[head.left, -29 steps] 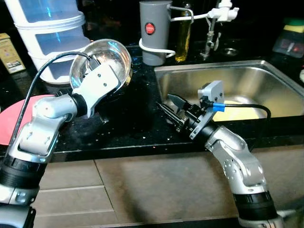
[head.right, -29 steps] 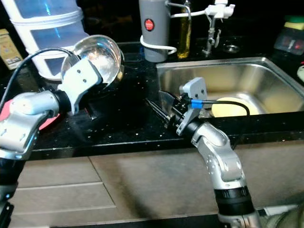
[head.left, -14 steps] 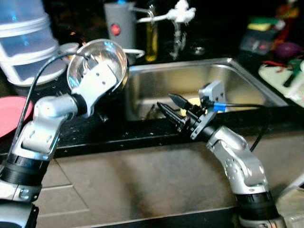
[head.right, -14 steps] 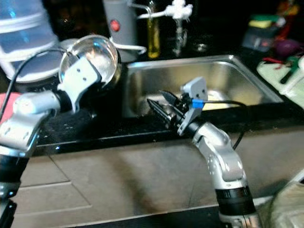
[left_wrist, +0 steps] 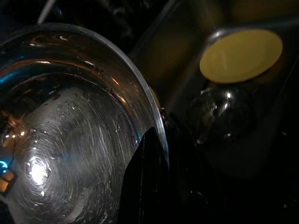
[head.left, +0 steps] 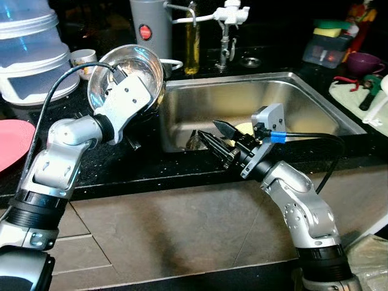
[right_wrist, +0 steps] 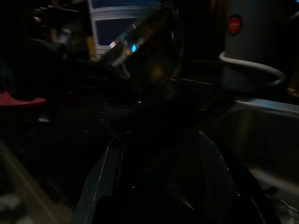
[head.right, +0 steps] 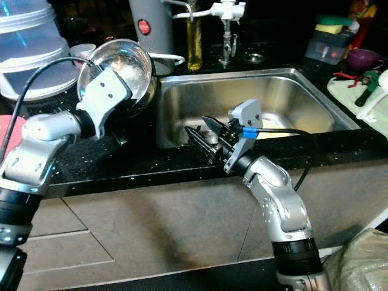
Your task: Kitchen organization
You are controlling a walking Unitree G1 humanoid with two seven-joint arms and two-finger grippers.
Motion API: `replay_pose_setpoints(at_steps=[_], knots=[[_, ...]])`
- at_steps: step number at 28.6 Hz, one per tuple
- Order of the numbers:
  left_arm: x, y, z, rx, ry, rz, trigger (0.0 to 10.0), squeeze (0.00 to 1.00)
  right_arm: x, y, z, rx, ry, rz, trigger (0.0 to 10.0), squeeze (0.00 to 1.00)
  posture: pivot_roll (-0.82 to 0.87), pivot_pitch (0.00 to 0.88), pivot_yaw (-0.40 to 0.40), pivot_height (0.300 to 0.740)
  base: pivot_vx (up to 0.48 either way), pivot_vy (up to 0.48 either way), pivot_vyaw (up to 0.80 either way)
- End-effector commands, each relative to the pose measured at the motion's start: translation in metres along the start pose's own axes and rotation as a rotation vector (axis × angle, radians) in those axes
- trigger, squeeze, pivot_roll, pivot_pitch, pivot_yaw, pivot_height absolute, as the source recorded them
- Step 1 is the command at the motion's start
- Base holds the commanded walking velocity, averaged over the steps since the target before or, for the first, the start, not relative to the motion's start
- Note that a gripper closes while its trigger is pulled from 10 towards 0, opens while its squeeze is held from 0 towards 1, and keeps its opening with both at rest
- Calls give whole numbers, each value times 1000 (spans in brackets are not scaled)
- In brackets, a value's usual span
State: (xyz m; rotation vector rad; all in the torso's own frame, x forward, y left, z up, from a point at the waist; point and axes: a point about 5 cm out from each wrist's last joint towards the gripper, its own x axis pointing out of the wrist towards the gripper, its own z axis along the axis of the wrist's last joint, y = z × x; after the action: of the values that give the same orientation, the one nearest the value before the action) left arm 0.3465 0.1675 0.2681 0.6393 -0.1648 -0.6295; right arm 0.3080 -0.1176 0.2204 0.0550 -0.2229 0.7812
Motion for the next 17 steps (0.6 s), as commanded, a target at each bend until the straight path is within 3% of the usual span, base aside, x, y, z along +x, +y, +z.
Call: replay_pose_setpoints(at_steps=[1,17], knots=[[5,0,10,40,-40,-10,10000,0,-2,-3,-1,3,9,-19,10000,0,-15,13,12,740,0,0,0],[17,-7,4,26,-52,-52,10000,0,-1,-4,-1,2,11,-25,10000,0,-15,0,14,740,0,0,-684]])
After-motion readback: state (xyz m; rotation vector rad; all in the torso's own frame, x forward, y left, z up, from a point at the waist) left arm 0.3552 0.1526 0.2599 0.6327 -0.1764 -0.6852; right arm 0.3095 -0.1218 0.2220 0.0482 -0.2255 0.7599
